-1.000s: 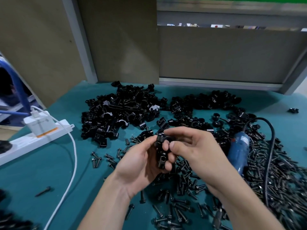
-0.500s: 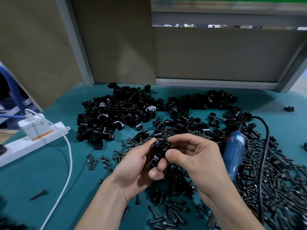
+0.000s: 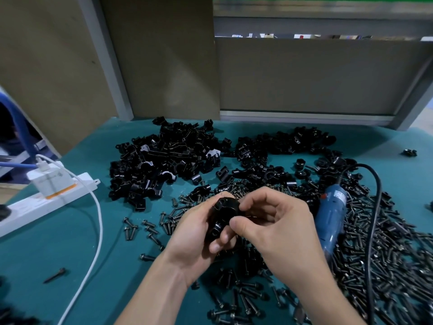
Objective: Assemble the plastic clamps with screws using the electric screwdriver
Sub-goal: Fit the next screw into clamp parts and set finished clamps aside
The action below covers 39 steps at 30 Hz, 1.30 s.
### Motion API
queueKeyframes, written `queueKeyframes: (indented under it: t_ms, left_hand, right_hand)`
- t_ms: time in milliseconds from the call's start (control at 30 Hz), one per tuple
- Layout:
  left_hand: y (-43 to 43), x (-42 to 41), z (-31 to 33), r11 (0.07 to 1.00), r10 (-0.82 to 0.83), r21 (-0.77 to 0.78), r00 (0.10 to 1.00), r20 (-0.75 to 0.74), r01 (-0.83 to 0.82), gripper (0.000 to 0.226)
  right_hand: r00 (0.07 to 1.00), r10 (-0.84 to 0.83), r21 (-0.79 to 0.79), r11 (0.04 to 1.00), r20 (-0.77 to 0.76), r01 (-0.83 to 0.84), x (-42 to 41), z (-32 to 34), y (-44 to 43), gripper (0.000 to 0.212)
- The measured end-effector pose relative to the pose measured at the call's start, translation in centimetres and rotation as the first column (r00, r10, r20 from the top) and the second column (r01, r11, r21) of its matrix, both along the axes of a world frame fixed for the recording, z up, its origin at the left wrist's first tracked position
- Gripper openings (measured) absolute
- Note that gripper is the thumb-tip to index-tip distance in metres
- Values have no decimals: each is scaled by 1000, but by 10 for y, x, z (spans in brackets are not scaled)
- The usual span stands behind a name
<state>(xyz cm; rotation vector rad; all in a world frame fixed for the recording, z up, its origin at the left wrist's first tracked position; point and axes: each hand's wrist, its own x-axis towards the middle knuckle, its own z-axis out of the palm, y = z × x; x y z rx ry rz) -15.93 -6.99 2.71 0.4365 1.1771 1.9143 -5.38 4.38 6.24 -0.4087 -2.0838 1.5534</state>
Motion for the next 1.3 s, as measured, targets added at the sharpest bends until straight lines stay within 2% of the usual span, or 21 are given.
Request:
queueKeyframes:
  t_ms: [133, 233, 400, 467, 567, 733, 900, 1000, 1133, 1233, 1300]
  left_hand:
    - [0, -1, -1, 998, -58, 19, 998, -39, 59, 47]
    - [-2, -3, 1, 989, -119, 87, 992, -42, 123, 59]
    - [-3, -4, 1, 965, -191, 177, 981, -19, 191, 46]
    - [-4, -6, 0, 965, -198, 173, 980, -16, 198, 40]
    - [-4, -6, 1, 978, -185, 76, 975, -120, 195, 22]
    - [1, -1, 1, 988, -152, -36, 967, -202, 147, 11]
    - [8, 2, 0, 994, -59, -102, 943, -326, 27, 12]
    - [11, 3, -3, 994, 29, -84, 923, -384, -66, 11]
    - [11, 1, -4, 976, 164, -61, 887, -431, -210, 22]
    - [10, -1, -3, 966, 215, -41, 880, -423, -256, 22]
    - [9, -1, -3, 966, 221, -26, 879, -423, -256, 20]
  right_hand:
    - [999, -41, 44, 998, 24, 40, -1, -2, 1, 28]
    - [999, -45, -79, 996, 5, 46, -2, -4, 7, 28]
    - [993, 41, -385, 919, -115, -82, -2, -6, 17, 30]
    - [989, 76, -446, 886, -128, -126, -2, -7, 19, 27]
    - [988, 131, -455, 877, -81, -154, -2, -9, 23, 25]
    - [992, 122, -415, 903, 7, -108, -3, -9, 27, 28]
    - [999, 28, -450, 892, -30, -39, -3, -10, 29, 21]
    - [998, 24, -550, 834, -54, -50, -3, -10, 31, 16]
    - [998, -5, -656, 754, -55, -32, -3, -9, 33, 29]
    - [999, 31, -654, 756, -10, -29, -3, -8, 30, 13]
    - [998, 60, -602, 798, 31, -29, -3, -7, 28, 15]
